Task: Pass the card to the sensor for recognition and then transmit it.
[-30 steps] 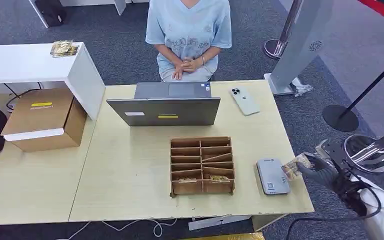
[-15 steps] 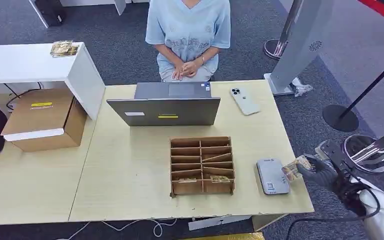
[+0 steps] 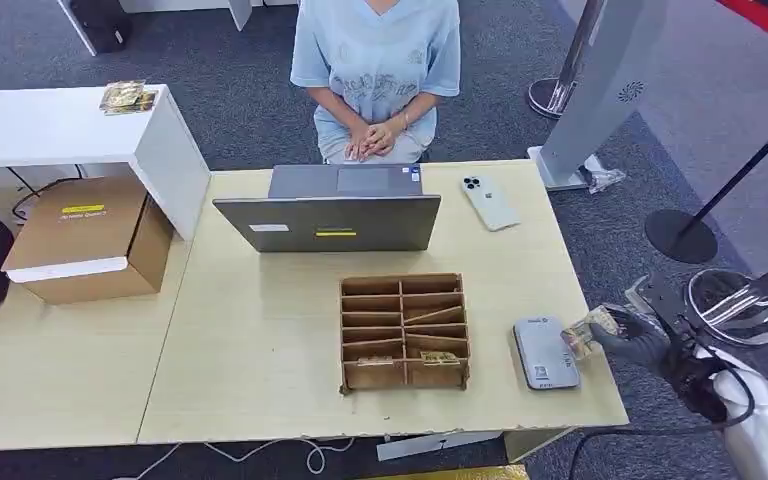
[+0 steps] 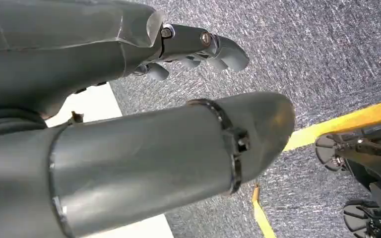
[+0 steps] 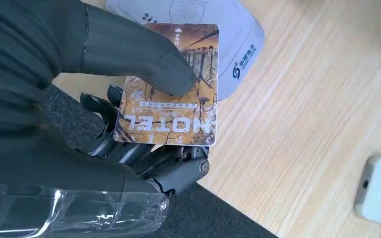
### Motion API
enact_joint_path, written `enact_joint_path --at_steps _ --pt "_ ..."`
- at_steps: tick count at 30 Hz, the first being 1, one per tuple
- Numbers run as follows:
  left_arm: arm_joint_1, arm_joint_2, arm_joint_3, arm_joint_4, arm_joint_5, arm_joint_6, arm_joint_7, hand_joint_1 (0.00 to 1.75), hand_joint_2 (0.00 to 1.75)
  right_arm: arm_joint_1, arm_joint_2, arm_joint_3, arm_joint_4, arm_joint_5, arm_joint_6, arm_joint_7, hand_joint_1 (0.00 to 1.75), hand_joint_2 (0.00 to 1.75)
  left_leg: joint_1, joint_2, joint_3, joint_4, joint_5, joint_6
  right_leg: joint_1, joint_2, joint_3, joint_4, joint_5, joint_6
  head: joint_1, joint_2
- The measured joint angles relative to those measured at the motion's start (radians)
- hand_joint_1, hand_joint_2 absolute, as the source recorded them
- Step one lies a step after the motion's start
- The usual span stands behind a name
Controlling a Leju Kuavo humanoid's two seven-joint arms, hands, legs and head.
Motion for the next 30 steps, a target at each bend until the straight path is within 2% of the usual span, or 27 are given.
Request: enact_joint_path --at_steps 30 --pt "0.0 0.003 0.0 0.0 0.0 -0.004 -0.016 0.0 0.0 0.016 -0.008 0.029 -0.004 -0.014 -0.008 0.004 1.75 1.75 0.0 0.0 0.0 0.0 0.0 0.0 0.0 0.0 0.0 0.0 0.0 0.0 0.0 0.0"
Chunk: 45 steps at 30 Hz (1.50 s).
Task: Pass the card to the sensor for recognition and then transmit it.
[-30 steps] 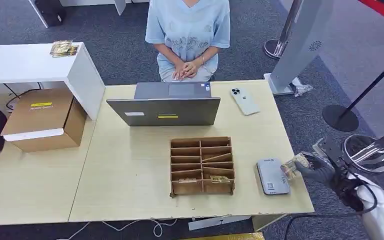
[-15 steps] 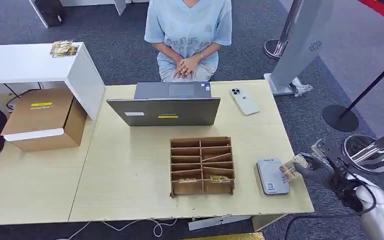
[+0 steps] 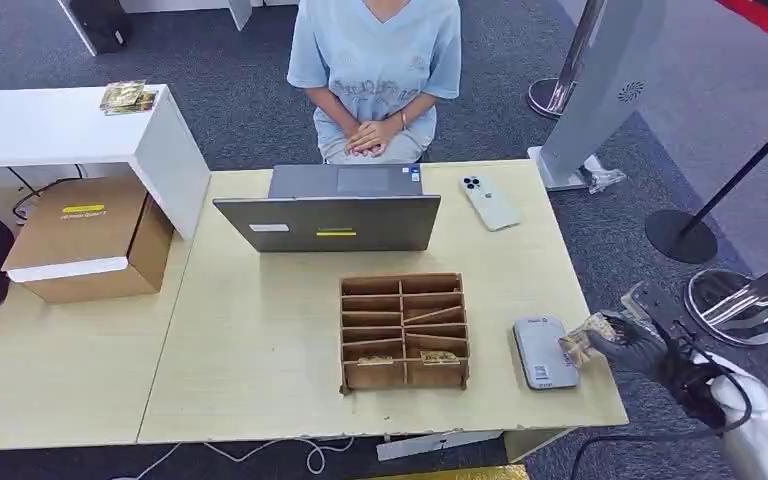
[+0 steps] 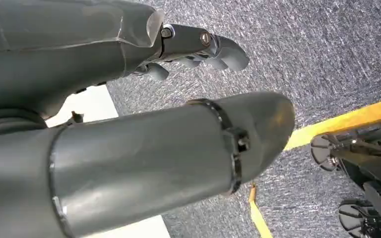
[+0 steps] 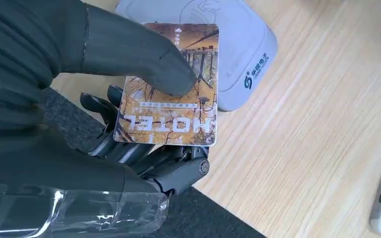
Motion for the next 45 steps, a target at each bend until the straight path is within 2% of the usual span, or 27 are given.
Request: enact_joint_path --at_steps 29,45 --pt "0.001 0.0 0.0 0.0 0.0 -0.007 -0.003 0.0 0.0 -0.046 0.0 0.08 0.028 0.021 0.002 -0.01 1.75 1.75 0.0 0.0 0.0 0.0 0.0 0.0 0.0 0.0 0.0 0.0 0.0 0.0 0.0 0.0" --pt "0.001 0.0 0.0 0.0 0.0 -0.007 -0.003 0.0 0.0 -0.073 0.013 0.118 0.066 0.074 -0.018 -0.011 1.75 1.75 0.0 0.0 0.0 0.0 0.0 0.0 0.0 0.0 0.0 0.0 0.0 0.0 0.0 0.0"
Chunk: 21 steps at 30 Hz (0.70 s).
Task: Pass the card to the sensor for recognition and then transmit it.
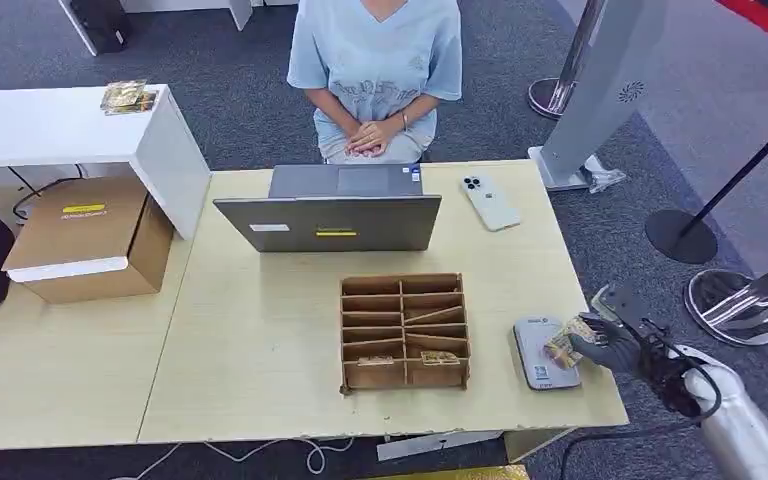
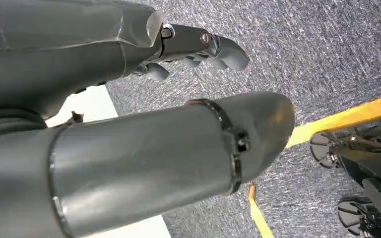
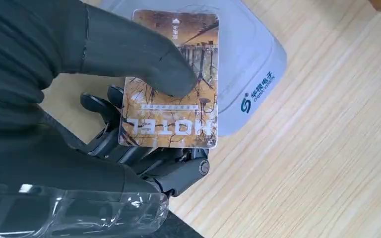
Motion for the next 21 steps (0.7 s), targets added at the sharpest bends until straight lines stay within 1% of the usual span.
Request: enact_joint_path --at_steps 21 --pt "0.0 0.0 0.0 0.0 0.0 0.0 -0.002 0.0 0.0 -0.031 0.01 0.027 0.031 0.03 -0.008 0.006 1.75 1.75 0.0 0.0 0.0 0.0 0.0 0.0 0.0 0.0 0.0 0.0 0.0 0.0 0.0 0.0"
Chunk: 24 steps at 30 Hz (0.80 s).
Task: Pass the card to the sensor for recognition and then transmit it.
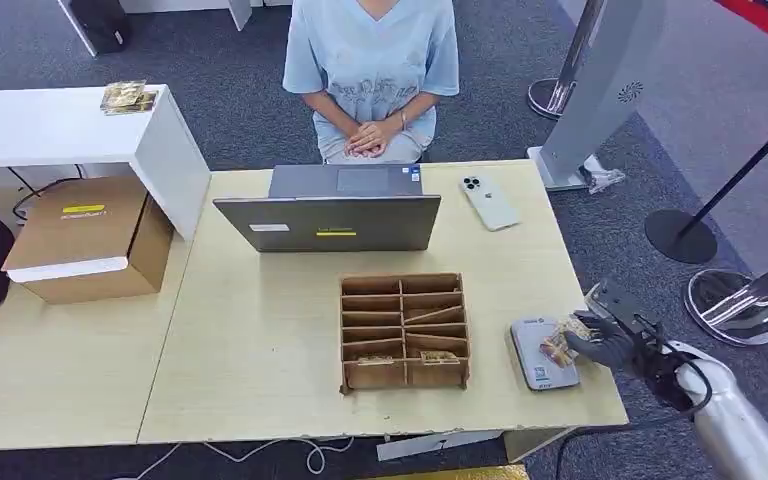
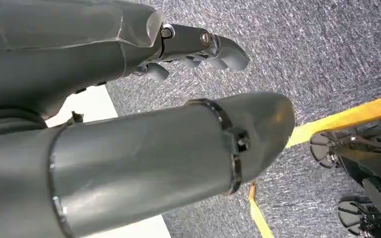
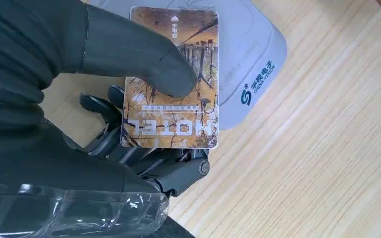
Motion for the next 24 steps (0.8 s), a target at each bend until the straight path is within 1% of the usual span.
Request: enact_joint_path --at_steps 11,19,24 --pt "0.0 0.0 0.0 0.001 0.0 0.0 -0.001 0.0 0.0 -0.03 0.002 0.021 0.025 0.02 0.006 -0.001 1.75 1.75 0.0 0.0 0.0 0.0 0.0 0.0 0.0 0.0 0.0 0.0 0.0 0.0 0.0 0.0" --pt "0.001 0.0 0.0 0.002 0.0 0.002 -0.001 0.0 0.0 -0.036 0.002 0.024 0.035 0.002 0.0 -0.024 1.75 1.75 0.0 0.0 0.0 0.0 0.0 0.0 0.0 0.0 0.0 0.0 0.0 0.0 0.0 0.0" --pt "0.003 0.0 0.0 0.002 0.0 0.002 -0.001 0.0 0.0 -0.036 -0.011 0.023 0.03 -0.001 -0.009 -0.024 1.75 1.75 0.0 0.0 0.0 0.0 0.0 0.0 0.0 0.0 0.0 0.0 0.0 0.0 0.0 0.0"
